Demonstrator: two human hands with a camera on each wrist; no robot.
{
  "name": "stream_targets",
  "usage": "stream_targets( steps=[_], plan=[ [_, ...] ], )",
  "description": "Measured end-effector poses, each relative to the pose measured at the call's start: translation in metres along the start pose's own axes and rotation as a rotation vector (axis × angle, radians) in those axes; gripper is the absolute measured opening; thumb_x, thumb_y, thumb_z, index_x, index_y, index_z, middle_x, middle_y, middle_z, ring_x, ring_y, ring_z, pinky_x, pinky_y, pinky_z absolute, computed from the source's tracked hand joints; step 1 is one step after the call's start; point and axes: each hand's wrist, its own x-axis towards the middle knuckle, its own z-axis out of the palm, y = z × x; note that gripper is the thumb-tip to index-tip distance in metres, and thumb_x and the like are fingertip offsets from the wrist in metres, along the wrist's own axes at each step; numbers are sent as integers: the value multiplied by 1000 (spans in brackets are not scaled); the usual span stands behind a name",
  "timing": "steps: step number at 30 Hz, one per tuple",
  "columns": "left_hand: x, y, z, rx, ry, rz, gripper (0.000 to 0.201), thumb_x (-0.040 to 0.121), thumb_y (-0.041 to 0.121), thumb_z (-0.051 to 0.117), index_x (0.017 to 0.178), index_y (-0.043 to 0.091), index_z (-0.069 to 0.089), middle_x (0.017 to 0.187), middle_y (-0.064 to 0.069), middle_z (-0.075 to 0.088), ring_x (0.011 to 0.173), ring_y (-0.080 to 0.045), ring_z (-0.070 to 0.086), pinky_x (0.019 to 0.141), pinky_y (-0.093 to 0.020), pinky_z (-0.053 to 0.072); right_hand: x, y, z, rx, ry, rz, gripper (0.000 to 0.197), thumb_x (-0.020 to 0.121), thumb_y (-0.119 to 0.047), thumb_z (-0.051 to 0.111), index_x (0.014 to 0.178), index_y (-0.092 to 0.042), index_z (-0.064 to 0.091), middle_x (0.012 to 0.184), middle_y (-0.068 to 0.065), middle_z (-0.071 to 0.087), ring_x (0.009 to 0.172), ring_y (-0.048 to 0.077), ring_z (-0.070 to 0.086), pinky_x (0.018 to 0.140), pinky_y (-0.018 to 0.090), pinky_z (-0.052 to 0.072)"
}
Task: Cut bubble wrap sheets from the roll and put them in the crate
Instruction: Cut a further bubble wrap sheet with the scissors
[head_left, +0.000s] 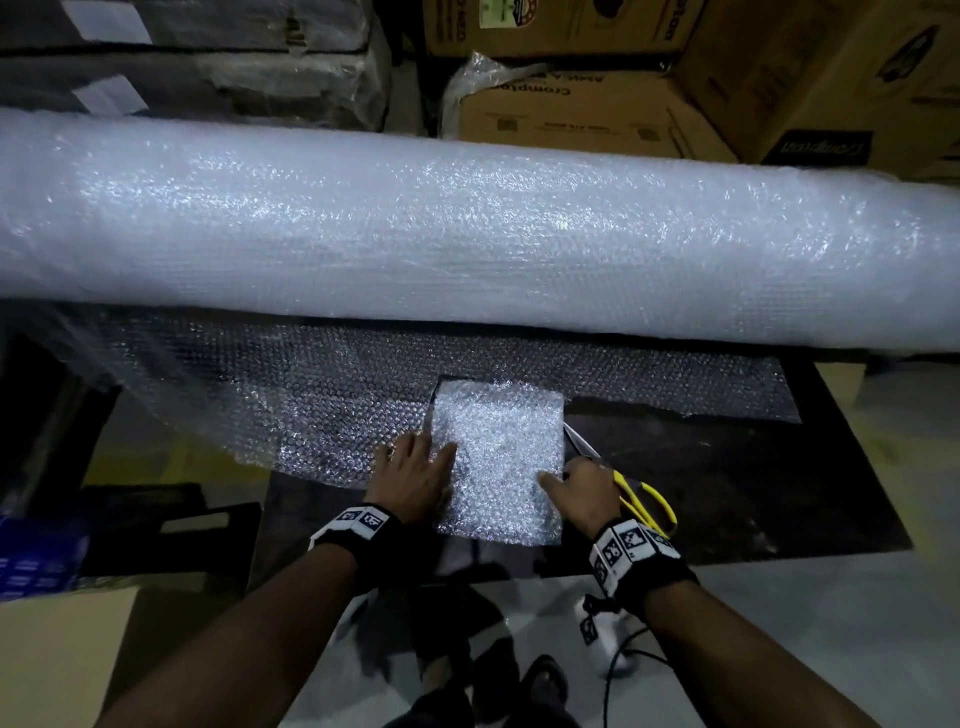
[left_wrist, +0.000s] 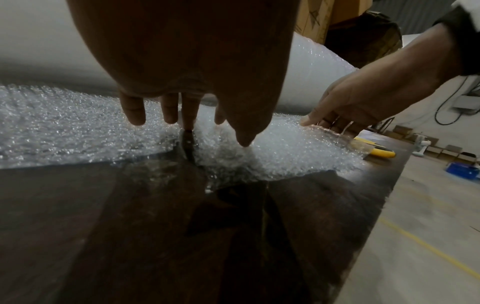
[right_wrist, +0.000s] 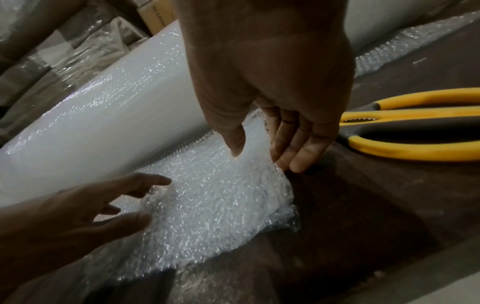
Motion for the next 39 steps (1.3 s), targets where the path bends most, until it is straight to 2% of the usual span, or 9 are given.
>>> stream_targets(
  steps=[3, 5, 9, 16, 24, 28, 33, 36, 39],
  plan=[
    [-2, 2, 0, -16, 2, 0, 65, 95, 48, 49, 151, 30, 23, 154, -12, 26, 140, -34, 23, 112, -55, 26, -1, -2, -3, 50, 14, 23, 48, 85, -40, 70, 55, -18, 41, 68, 8, 55, 82, 35, 66, 65, 28, 34],
    [-4, 3, 1, -16, -5, 1, 64, 95, 48, 48, 151, 29, 23, 155, -13, 24, 141, -35, 22, 113, -56, 25, -3, -2, -5, 71, 31, 28, 44, 85, -37, 72, 56, -16, 46, 68, 8, 58, 83, 35, 66, 65, 28, 34],
    [-9, 4, 1, -6, 7, 7, 63, 95, 49, 47, 150, 29, 25, 154, -14, 25, 141, -36, 24, 112, -57, 26, -7, 2, -9, 55, 94, -9, 21, 84, -31, 72, 83, -10, 70, 87, 11, 73, 94, 35, 66, 75, 33, 46],
    [-10, 10, 1, 1, 15, 6, 64, 95, 49, 48, 151, 26, 26, 153, -14, 27, 137, -35, 26, 109, -54, 28, -15, 6, -9, -11, 156, -112, 16, 87, -23, 67, 93, -9, 70, 94, 12, 73, 94, 33, 67, 77, 37, 50],
    [-10, 12, 3, -2, 21, -5, 62, 94, 47, 50, 149, 27, 29, 149, -13, 31, 135, -35, 27, 108, -54, 29, -12, 9, -1, 11, 209, -139, 25, 88, -23, 72, 107, -7, 69, 111, 17, 61, 103, 35, 60, 91, 38, 46],
    [-10, 13, 3, 9, 25, -5, 62, 95, 47, 49, 150, 27, 29, 149, -14, 31, 136, -36, 27, 109, -54, 28, -10, 8, 2, -125, 224, -200, 20, 89, -20, 66, 100, -4, 67, 103, 20, 63, 101, 39, 60, 86, 40, 48],
    [-11, 12, 4, 7, 36, 3, 62, 95, 47, 50, 149, 26, 30, 151, -16, 30, 136, -37, 28, 108, -54, 28, -17, 5, 4, -294, 244, -207, 30, 90, -23, 63, 118, -12, 66, 111, 16, 61, 104, 35, 59, 79, 40, 51],
    [-11, 12, 5, 4, 39, -2, 61, 95, 47, 49, 150, 26, 29, 153, -16, 28, 137, -36, 27, 109, -54, 27, -19, 8, 6, -284, 277, -272, 27, 84, -14, 68, 111, -11, 69, 105, 15, 60, 98, 35, 57, 75, 41, 52],
    [-11, 13, 5, -1, 36, -5, 60, 96, 46, 48, 150, 27, 29, 155, -16, 24, 138, -36, 26, 110, -54, 27, -15, 11, 8, -200, 260, -361, 20, 82, -9, 71, 101, -9, 70, 100, 15, 60, 95, 36, 59, 83, 42, 50]
  ],
)
